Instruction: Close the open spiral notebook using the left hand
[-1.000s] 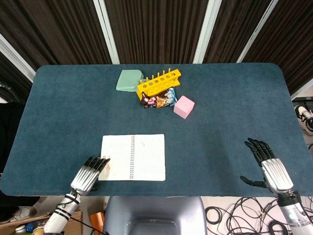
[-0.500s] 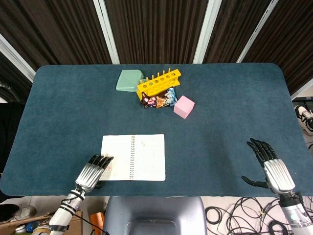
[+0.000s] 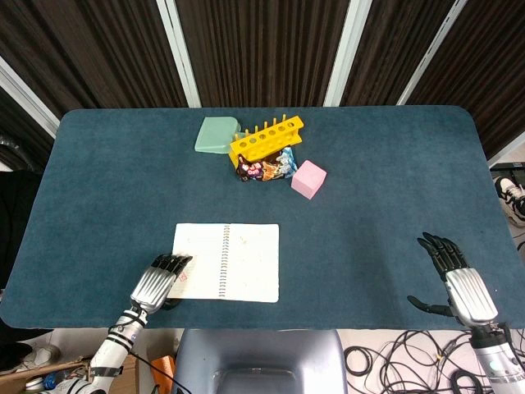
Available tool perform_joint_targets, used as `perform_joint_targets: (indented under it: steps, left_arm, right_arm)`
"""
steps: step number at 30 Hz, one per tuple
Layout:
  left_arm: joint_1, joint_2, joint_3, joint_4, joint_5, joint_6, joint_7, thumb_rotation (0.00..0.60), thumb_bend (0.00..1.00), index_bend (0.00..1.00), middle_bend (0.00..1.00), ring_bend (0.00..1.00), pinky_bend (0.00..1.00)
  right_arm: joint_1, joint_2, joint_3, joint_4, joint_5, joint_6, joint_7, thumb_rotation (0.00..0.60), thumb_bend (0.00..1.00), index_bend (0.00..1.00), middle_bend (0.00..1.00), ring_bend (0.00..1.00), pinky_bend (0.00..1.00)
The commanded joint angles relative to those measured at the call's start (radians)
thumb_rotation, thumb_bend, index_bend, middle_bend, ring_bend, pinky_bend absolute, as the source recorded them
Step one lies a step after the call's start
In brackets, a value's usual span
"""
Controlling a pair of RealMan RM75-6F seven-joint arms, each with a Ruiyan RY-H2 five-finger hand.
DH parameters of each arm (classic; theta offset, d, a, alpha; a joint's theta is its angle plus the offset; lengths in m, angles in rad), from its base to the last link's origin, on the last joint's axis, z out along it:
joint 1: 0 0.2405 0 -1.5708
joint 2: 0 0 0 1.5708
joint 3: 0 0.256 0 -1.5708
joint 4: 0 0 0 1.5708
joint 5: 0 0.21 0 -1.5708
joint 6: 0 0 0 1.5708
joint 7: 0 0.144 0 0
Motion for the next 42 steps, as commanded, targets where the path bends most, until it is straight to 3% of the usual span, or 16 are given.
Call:
perform_joint_targets:
  steps: [1,9,19,24,31,42]
  left_arm:
    - [0.001,-0.040,0.011,0.076,0.085,0.070,-0.111,0.600,0.42,0.21,0.23,0.21,0.21]
    - [0.005,-0.108,0.038,0.234,0.217,0.210,-0.245,0.600,0.46,0.28,0.30,0.27,0.25]
    - [-0.050,-0.176,0.039,0.390,0.284,0.235,-0.268,0.600,0.47,0.28,0.28,0.27,0.26]
    - [-0.093,-0.204,0.050,0.499,0.354,0.281,-0.255,0.600,0.54,0.40,0.30,0.31,0.28]
    - [-0.115,-0.242,0.033,0.630,0.384,0.371,-0.214,0.600,0.61,0.56,0.42,0.43,0.37]
    - [-0.079,-0.294,0.012,0.790,0.380,0.554,-0.149,0.600,0.66,0.63,0.49,0.49,0.40]
  right_arm:
    - [0.000,0.001,0.001,0.000,0.000,0.002,0.000,0.600,0.00,0.04,0.03,0.00,0.06]
    - [-0.001,0.001,0.001,0.002,0.001,0.000,0.000,0.600,0.00,0.04,0.03,0.00,0.06]
    - [-0.001,0.005,0.002,0.003,0.000,0.001,0.007,0.600,0.00,0.04,0.03,0.00,0.06]
    - [0.000,0.007,0.002,-0.001,-0.002,0.001,0.005,0.600,0.00,0.04,0.03,0.00,0.06]
    - [-0.002,0.010,0.003,-0.002,0.001,0.002,0.005,0.600,0.00,0.04,0.03,0.00,0.06]
    - [-0.009,0.011,0.002,0.007,0.003,0.009,0.017,0.600,0.00,0.05,0.03,0.00,0.06]
